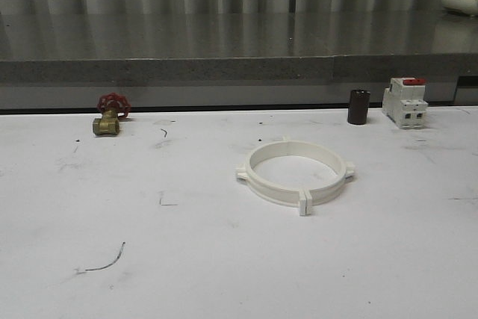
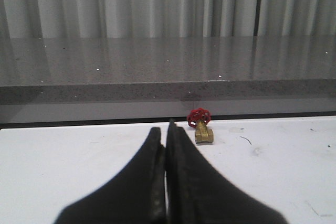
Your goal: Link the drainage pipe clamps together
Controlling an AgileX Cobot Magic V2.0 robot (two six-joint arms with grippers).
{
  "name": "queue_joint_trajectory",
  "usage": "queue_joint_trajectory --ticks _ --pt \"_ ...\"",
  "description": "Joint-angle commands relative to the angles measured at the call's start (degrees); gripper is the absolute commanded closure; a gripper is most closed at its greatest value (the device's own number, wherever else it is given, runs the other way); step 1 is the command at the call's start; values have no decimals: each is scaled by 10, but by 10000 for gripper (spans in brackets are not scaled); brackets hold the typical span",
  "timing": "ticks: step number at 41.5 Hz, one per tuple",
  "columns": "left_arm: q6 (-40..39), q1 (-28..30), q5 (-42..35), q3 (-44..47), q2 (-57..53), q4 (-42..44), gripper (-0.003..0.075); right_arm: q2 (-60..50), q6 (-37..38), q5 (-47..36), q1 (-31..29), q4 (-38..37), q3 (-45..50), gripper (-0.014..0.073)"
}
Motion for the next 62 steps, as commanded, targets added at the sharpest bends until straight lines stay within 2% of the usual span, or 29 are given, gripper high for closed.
queue_joint_trajectory --ticks 1,49,53,62 --pt "-1 20 -56 -2 -6 -17 741 5 -6 -44 -2 1 -14 663" --pt "-1 30 -68 15 -7 -17 741 5 -6 -44 -2 1 -14 663" --pt "-1 30 -68 15 -7 -17 741 -20 -6 -71 -10 -2 10 663" --pt "-1 30 -68 15 -7 -17 741 -117 -6 -239 -118 0 157 663"
